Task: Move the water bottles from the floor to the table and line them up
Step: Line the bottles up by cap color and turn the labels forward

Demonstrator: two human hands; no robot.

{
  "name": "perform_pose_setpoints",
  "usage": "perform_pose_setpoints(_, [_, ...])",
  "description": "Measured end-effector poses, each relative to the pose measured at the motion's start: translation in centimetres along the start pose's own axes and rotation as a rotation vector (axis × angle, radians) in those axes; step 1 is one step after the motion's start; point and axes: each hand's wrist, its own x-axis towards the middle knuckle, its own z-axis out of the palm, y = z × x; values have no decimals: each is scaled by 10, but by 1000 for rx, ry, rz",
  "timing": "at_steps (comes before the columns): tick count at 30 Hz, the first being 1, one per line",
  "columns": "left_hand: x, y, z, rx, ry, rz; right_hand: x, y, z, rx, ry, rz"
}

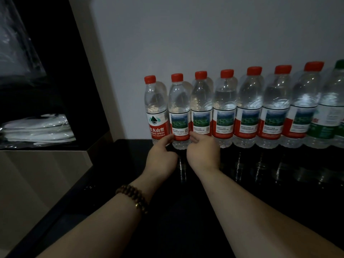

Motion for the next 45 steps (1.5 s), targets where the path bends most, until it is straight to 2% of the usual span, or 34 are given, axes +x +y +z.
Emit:
perform_pose_setpoints(6, [4, -1, -3, -68, -66, -18, 3, 0, 4, 3, -55, 41])
perform_pose_setpoints(11, [2, 0, -3, -151, -33, -3, 5, 2, 4, 1, -33, 42])
perform_pose_setpoints(18, [1, 7, -6, -76, -176, 16, 2, -1, 3, -77, -68, 27])
perform_pose_setpoints(23, [4, 1, -4, -106, -112, 33, 1, -1, 3, -84, -65, 14])
perform_pose_setpoints(29, [8, -1, -8, -55, -227, 19, 2, -2, 2, -81, -58, 20])
perform_pose_setpoints(35, [7, -4, -5, -4, -122, 80, 2, -3, 2, -131, -67, 5])
perform_pose_setpoints(45, [11, -3, -9, -12, -258, 35, 2, -2, 0, -107, -17, 13])
